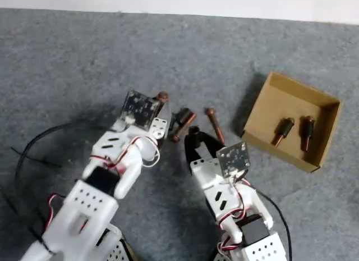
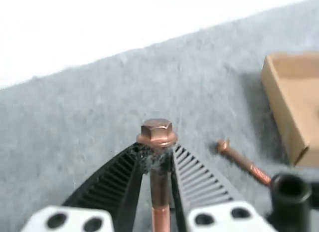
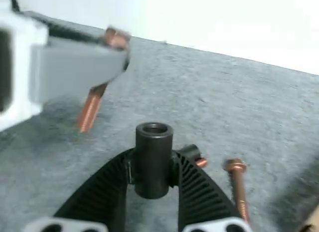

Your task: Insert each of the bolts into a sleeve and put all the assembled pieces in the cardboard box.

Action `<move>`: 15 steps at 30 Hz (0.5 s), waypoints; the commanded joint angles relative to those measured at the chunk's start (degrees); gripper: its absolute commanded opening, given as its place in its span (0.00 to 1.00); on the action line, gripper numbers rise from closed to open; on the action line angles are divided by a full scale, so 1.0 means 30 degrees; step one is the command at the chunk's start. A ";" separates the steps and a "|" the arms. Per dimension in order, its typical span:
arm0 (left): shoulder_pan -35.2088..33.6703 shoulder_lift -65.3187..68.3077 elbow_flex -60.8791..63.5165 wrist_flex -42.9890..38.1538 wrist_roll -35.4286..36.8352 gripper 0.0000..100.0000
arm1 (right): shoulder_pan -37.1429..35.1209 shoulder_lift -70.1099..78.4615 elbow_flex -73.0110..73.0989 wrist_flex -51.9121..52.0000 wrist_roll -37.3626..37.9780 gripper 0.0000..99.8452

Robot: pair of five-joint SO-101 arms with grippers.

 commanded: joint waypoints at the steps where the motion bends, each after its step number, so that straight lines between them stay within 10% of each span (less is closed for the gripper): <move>1: -0.0044 -0.2535 0.0396 -0.0821 0.0234 0.01 | -0.0484 -0.0132 0.2330 -0.0777 0.0000 0.01; 15: 0.1245 -1.0652 0.4176 -0.0850 0.4220 0.01 | -0.0484 -0.0044 0.2418 -0.2476 0.0322 0.01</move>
